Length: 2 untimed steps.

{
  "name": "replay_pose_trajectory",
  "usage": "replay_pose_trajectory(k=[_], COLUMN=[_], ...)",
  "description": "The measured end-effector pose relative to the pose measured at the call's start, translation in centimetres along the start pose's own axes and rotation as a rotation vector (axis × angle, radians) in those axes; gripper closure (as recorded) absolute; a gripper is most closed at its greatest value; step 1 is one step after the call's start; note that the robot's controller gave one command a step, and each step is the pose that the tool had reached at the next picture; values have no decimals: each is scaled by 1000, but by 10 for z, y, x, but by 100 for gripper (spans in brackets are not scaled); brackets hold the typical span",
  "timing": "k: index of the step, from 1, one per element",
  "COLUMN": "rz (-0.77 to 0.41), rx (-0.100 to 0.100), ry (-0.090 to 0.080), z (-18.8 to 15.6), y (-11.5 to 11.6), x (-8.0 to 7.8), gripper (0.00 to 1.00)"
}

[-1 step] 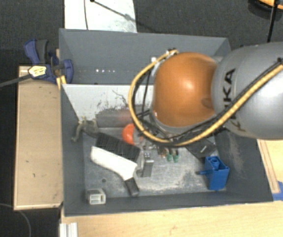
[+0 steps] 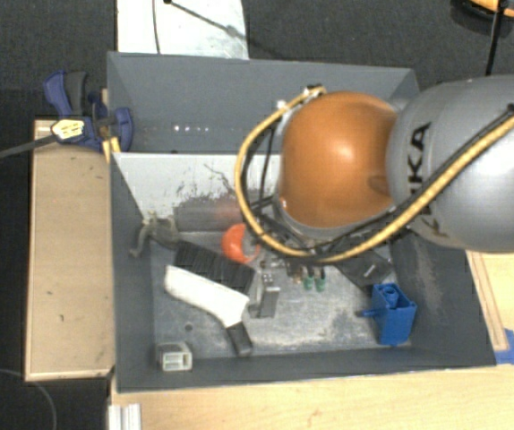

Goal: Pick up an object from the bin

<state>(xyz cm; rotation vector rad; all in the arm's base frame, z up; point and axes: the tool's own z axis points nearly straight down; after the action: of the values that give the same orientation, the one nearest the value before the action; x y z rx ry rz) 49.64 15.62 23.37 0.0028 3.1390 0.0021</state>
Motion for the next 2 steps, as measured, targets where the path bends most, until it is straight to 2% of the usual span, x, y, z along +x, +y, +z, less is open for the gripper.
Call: replay_pose_trajectory(k=[1, 2], rz=[-32, -110], rx=[-2, -1], ry=[-7, -4], z=[39, 100], y=[6, 9], x=[-4, -12], gripper=[0, 0])
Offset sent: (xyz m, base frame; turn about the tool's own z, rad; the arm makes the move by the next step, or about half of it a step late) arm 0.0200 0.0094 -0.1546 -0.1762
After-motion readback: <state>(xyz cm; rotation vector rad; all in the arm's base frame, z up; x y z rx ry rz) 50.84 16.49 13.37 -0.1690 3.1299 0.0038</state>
